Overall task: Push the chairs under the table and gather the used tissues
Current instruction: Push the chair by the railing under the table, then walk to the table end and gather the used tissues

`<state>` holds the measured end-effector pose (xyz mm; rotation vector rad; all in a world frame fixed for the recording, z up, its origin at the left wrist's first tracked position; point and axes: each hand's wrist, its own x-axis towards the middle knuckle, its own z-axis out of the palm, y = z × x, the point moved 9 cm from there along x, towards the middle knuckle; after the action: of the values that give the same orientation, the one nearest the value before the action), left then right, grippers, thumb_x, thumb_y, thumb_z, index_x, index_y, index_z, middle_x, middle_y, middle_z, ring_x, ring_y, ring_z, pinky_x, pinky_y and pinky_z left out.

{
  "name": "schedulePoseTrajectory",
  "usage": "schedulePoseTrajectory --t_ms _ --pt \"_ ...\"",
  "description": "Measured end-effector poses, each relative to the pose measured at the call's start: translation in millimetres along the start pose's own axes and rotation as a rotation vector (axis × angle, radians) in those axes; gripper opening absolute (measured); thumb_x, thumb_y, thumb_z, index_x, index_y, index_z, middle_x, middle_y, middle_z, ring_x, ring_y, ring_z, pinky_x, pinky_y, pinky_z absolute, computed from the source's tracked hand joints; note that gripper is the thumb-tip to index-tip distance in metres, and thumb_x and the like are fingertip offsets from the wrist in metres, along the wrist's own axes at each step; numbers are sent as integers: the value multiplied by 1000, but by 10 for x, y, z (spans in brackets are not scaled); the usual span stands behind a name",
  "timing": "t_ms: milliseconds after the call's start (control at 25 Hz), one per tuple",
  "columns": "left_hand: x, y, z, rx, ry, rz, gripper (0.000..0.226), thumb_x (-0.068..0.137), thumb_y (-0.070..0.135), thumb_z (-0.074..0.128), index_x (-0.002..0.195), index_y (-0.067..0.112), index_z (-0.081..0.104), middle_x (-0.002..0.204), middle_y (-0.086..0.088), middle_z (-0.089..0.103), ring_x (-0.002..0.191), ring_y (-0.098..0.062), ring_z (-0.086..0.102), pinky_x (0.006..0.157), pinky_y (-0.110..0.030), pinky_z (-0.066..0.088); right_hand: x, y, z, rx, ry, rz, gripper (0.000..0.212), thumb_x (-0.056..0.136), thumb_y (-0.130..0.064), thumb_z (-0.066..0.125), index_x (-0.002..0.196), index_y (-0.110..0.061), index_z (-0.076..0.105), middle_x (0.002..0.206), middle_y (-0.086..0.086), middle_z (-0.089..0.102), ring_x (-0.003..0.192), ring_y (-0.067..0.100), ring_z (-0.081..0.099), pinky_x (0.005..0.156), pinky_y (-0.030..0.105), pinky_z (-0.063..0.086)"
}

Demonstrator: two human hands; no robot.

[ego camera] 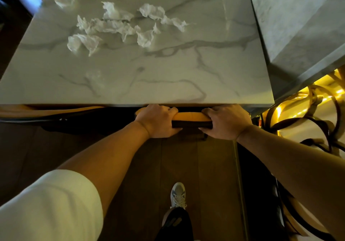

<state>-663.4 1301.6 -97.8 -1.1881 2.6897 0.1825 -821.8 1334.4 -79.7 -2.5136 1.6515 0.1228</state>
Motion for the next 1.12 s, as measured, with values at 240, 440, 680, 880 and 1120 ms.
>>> schedulePoseTrajectory --t_ms 240,440,680,880,1120 --pt "56 -41 -33 -25 -2 20 67 91 73 43 134 23 52 110 1 69 86 -17 65 82 -37 56 50 52 -17 5 -8 11 62 86 -73 46 129 -31 58 105 -11 70 90 13 67 71 27 50" --pt "78 -73 -13 -8 -6 35 68 90 75 41 132 23 53 109 0 70 85 -18 66 81 -38 57 77 62 -2 11 -11 17 61 85 -74 46 125 -30 59 104 -10 71 89 15 67 73 29 53" --pt "82 -97 0 -9 -36 13 67 89 76 41 130 25 52 108 1 69 87 -19 65 82 -39 56 93 86 19 25 -39 23 65 81 -75 42 125 -31 58 104 -10 70 88 13 66 74 30 55" --pt "84 -61 -46 -34 -64 11 63 90 74 44 129 26 53 107 1 68 85 -18 63 74 -34 51 95 92 -21 18 -79 26 63 82 -73 46 126 -29 58 105 -8 70 90 16 66 76 31 54" --pt "5 -8 -164 -107 -130 -75 72 87 76 51 139 26 47 134 0 59 114 -27 59 88 -41 46 65 61 -16 90 -172 160 62 82 -68 57 134 -34 52 110 -8 62 98 17 61 80 34 49"
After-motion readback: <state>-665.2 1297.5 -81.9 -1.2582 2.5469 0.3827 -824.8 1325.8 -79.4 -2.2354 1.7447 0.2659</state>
